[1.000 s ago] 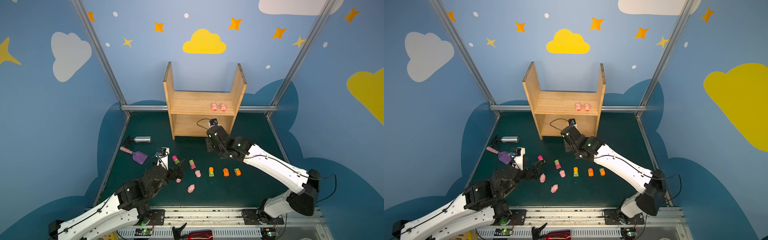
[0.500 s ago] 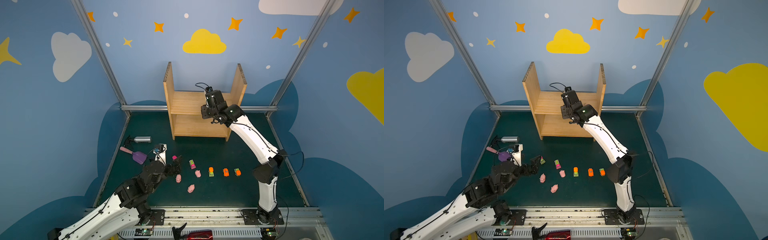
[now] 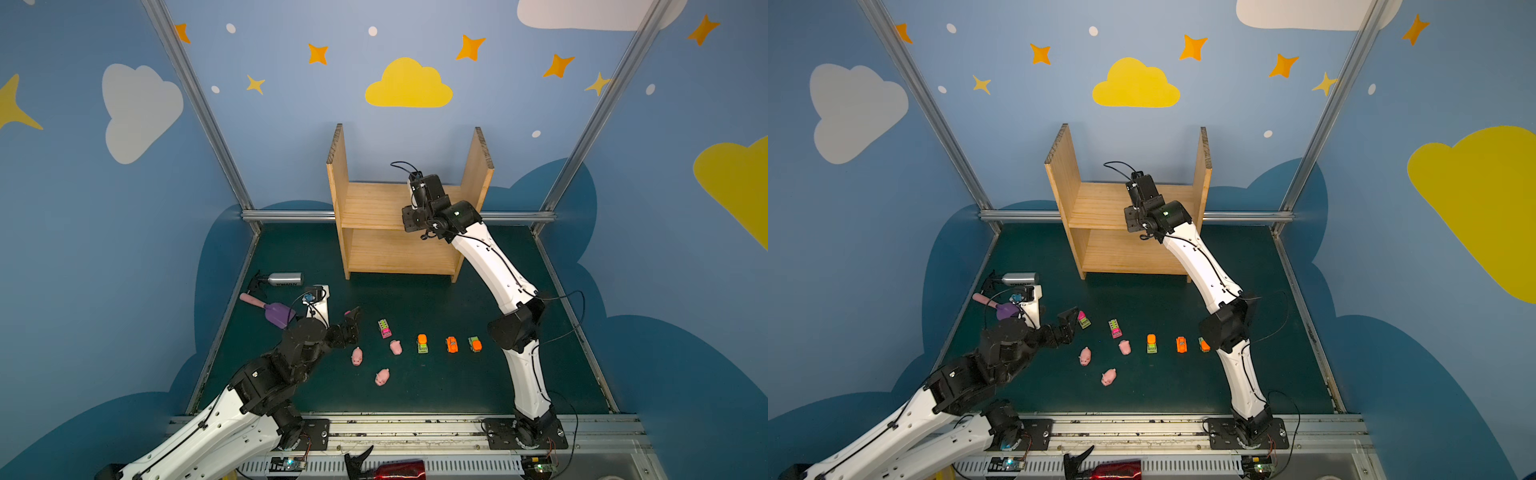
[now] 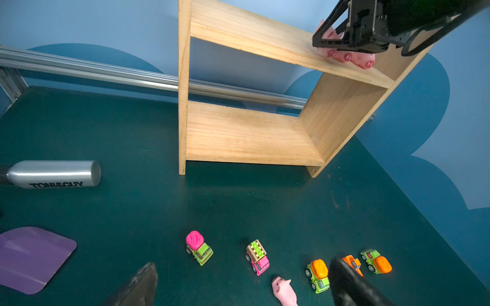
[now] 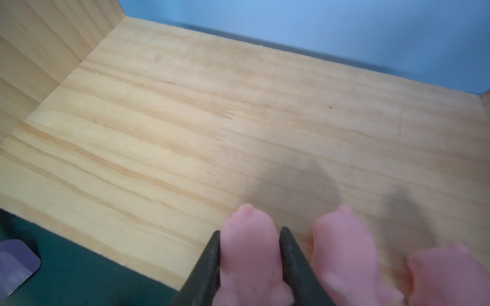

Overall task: Place and organize the plastic toys onto the shelf
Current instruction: 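Open the right gripper to release the pig beside the other two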

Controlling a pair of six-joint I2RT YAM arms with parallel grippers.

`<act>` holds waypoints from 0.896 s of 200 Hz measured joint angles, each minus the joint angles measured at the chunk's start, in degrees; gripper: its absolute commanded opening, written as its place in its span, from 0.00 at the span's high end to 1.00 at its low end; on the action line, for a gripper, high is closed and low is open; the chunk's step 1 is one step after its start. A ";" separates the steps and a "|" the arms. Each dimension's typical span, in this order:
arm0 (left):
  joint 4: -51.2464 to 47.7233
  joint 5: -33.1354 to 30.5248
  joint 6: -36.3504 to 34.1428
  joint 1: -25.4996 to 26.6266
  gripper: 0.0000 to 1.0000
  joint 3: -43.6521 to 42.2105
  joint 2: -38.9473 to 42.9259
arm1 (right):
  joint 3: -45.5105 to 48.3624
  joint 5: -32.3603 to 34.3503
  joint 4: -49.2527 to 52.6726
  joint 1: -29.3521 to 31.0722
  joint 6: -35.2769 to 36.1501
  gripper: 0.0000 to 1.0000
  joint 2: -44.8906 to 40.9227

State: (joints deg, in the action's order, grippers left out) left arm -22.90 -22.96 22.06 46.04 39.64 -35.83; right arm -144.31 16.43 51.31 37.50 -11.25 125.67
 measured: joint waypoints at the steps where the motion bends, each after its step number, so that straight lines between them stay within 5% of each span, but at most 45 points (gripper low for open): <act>1: 0.00 0.00 0.00 -0.02 0.00 0.00 -0.02 | 0.00 0.00 -0.02 -0.02 0.00 0.64 0.00; 179: -0.07 -0.22 0.02 -1.05 0.00 -0.09 1.27 | -4.85 -0.87 -1.38 -1.03 0.11 0.59 4.09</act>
State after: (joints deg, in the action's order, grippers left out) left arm -22.96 -23.18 22.09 44.99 39.55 -34.57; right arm -149.16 15.55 49.93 36.47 -11.14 129.75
